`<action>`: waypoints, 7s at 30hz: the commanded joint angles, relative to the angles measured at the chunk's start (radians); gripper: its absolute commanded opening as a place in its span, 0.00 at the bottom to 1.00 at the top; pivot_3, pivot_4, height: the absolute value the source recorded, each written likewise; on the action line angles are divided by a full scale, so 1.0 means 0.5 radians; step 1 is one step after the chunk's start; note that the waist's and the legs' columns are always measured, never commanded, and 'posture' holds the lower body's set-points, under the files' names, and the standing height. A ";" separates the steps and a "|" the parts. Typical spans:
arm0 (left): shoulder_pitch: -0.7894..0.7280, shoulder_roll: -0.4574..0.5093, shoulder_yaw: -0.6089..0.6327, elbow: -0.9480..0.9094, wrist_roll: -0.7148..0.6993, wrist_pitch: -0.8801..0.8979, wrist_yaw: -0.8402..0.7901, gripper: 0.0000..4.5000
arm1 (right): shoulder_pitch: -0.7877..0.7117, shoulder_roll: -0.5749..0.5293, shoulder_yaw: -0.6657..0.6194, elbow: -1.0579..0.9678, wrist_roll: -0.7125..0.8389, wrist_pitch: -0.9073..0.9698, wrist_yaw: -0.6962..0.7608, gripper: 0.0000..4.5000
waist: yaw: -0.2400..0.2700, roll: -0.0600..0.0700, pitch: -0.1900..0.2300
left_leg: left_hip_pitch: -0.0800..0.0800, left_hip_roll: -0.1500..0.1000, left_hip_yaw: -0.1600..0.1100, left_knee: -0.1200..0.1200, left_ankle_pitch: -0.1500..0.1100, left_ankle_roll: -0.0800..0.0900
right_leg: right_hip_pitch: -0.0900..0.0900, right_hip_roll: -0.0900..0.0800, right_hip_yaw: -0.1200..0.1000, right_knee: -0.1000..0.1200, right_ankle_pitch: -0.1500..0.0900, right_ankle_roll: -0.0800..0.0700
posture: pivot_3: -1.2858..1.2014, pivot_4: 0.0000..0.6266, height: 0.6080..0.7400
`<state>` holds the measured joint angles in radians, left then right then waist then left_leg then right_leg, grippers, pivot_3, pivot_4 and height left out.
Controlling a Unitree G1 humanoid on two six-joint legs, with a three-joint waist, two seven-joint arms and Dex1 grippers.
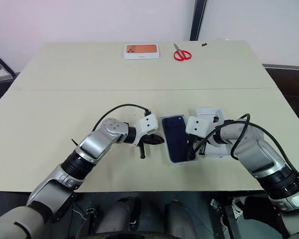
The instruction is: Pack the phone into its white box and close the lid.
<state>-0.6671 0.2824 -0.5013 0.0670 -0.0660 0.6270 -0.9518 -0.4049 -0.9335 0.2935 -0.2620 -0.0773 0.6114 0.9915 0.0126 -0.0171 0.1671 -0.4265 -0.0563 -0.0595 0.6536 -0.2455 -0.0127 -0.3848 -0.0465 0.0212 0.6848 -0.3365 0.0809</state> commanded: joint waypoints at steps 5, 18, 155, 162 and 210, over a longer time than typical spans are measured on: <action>-0.054 -0.115 -0.052 0.012 0.007 -0.102 -0.037 0.01 | -0.009 0.026 -0.008 -0.108 0.013 -0.072 0.054 0.00 | 0.003 0.000 0.000 | 0.000 0.000 0.000 0.001 0.000 0.000 | 0.000 0.000 0.000 0.000 0.000 0.000 | 0.52 0.24 1.00; 0.078 0.105 0.309 -0.263 -0.217 -0.103 -0.132 0.00 | 0.015 -0.121 -0.478 -0.229 0.400 0.257 0.262 0.41 | -0.005 0.001 0.000 | -0.002 0.001 0.000 0.000 0.000 -0.001 | -0.004 0.000 0.001 0.001 0.000 0.000 | 0.52 0.24 1.00; 0.310 0.157 0.119 -0.461 -0.051 -0.246 0.178 0.00 | 0.013 -0.180 -0.180 -0.210 0.475 0.119 -0.287 0.00 | -0.040 0.005 -0.001 | -0.003 0.002 0.003 -0.002 -0.002 0.005 | -0.005 0.001 0.002 0.001 0.000 0.001 | 0.52 0.24 1.00; 0.267 0.174 0.048 -0.410 -0.008 -0.204 0.115 0.00 | 0.016 -0.175 -0.193 -0.211 0.460 0.126 -0.266 0.00 | -0.040 0.005 -0.001 | -0.003 0.002 0.003 -0.002 -0.002 0.005 | -0.005 0.001 0.002 0.001 0.000 0.001 | 0.52 0.24 1.00; 0.240 0.041 0.114 -0.314 0.017 -0.300 0.137 0.00 | 0.159 -0.162 -0.233 -0.207 0.408 0.160 -0.217 0.00 | -0.039 0.005 -0.001 | -0.003 0.002 0.003 -0.001 -0.001 0.004 | -0.005 0.001 0.002 0.002 0.000 0.001 | 0.52 0.24 1.00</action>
<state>-0.5278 0.3032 -0.4367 -0.0790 -0.0620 0.4948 -0.8763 -0.3218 -1.0191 0.2107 -0.3481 0.1268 0.6948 0.8803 -0.0071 -0.0144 0.1665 -0.4278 -0.0551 -0.0579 0.6532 -0.2461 -0.0108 -0.3871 -0.0459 0.0223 0.6860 -0.3365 0.0812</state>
